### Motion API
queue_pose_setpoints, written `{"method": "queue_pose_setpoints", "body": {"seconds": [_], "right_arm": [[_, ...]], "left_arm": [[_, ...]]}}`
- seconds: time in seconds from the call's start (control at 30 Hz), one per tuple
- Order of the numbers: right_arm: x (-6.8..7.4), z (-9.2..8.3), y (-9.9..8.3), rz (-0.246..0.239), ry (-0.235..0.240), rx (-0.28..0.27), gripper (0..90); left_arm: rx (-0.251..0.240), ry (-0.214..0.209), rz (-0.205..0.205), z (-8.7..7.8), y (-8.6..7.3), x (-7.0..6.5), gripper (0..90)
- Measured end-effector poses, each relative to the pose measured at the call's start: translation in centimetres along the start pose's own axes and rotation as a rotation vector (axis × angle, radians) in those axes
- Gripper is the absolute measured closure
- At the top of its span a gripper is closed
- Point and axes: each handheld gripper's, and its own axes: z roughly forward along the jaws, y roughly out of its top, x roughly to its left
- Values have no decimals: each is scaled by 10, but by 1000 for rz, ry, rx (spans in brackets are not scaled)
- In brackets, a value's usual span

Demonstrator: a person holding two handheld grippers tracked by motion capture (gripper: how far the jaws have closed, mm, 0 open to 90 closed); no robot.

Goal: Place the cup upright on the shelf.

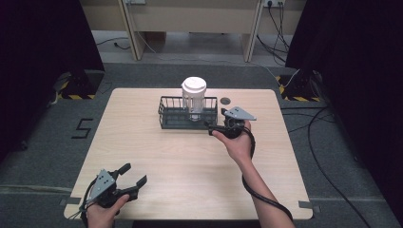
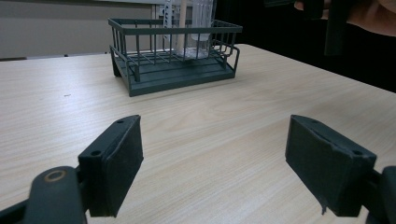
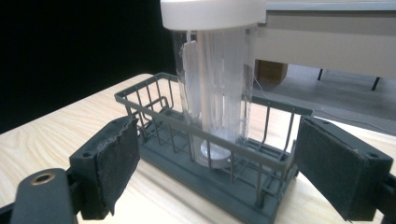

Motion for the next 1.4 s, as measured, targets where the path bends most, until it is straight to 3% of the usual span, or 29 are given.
{"method": "queue_pose_setpoints", "body": {"seconds": [0.57, 1.07, 1.4], "right_arm": [[-4, -39, -29, -5, -6, 17, 154], [-5, -75, -70, 0, -8, 46, 154], [-5, -85, -84, 11, 2, 43, 155]], "left_arm": [[2, 1, 2, 0, 0, -1, 185], [4, 3, 4, 0, 0, -1, 185], [6, 3, 6, 1, 0, -2, 185]]}}
